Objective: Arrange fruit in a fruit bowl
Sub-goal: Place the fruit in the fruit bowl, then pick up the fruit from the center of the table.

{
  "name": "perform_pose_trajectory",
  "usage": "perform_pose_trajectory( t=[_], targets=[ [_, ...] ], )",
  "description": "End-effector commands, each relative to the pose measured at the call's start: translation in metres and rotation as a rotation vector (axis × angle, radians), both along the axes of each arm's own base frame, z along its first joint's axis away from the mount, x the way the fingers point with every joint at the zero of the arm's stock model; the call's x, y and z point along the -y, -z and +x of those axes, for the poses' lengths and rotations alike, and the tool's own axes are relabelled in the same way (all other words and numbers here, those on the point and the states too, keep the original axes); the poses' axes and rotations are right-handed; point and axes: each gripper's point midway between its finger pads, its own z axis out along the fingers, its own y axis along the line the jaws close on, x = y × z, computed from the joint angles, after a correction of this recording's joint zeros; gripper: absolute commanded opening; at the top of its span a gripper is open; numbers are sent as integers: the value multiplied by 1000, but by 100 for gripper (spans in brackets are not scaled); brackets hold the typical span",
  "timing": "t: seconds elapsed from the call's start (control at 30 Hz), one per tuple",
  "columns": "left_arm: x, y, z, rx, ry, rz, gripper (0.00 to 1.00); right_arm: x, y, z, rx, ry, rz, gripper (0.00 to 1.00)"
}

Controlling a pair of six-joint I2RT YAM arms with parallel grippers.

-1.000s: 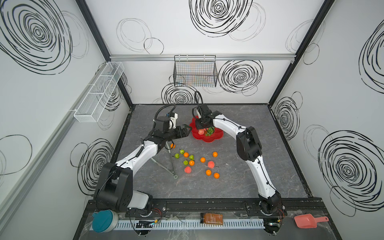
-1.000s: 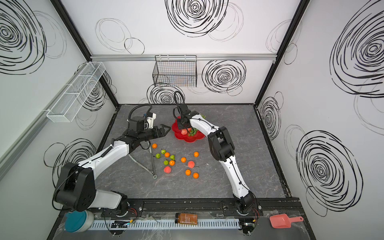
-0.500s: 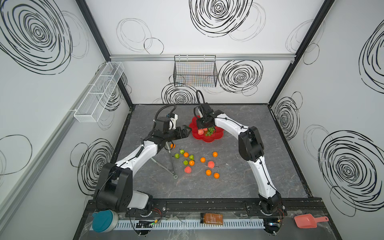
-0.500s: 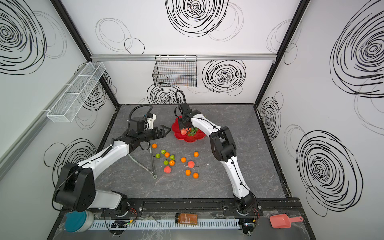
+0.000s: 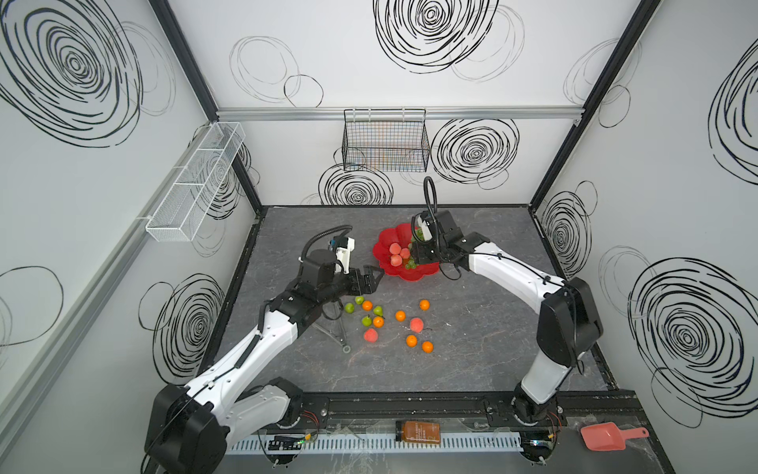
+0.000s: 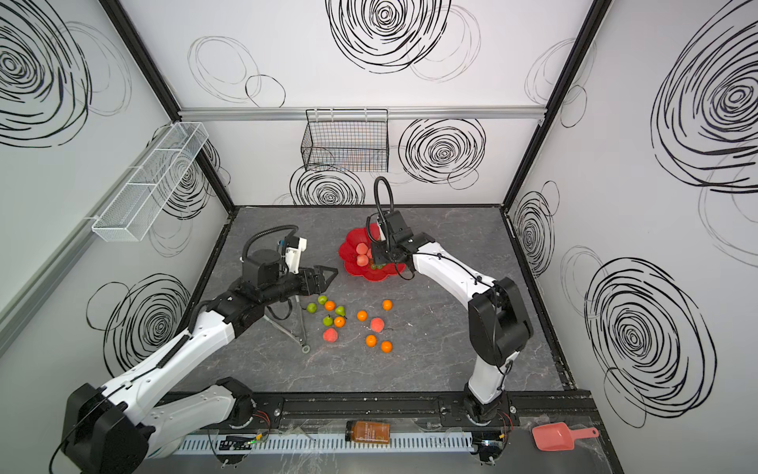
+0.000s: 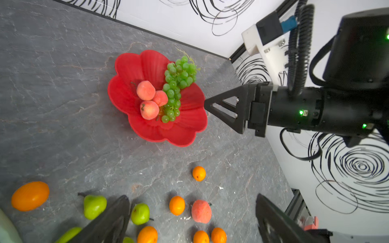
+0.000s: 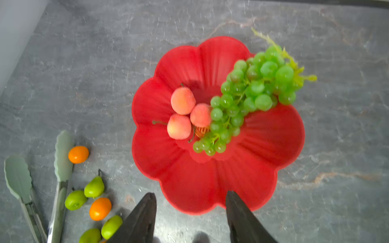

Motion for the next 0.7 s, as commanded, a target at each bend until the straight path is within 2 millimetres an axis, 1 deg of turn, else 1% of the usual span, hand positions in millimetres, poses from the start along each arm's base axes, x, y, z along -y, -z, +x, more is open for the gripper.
perform_pose_trajectory(
  t=[0.0,0.07,0.13,0.2,0.27,0.3,0.37,0.47,0.57,0.67],
  targets=[
    [-7,14,-19,-13,-64,57,96,8,-2,-19,18,22,52,57],
    [-7,16,-32,-11,-78,62,96,14,5,-33,10,41,78,55],
    [-8,22,-45,-23,-98,57,96,16,8,-46,3,59,117,57],
    [-7,26,-56,-34,-101,48,96,25,13,-54,12,125,123,58],
    [-3,29,-64,-39,-102,41,96,26,15,-62,31,153,133,59],
    [-1,29,-69,-40,-101,42,96,25,16,-65,39,163,138,59],
    [3,30,-75,-41,-95,42,96,18,17,-72,32,126,163,60],
    [9,33,-84,-52,-78,31,96,9,25,-81,-26,86,175,62],
    [15,43,-94,-97,-53,14,96,4,37,-91,-80,62,152,63],
    [21,54,-105,-135,-17,-21,96,5,49,-100,-120,88,104,62]
  ],
)
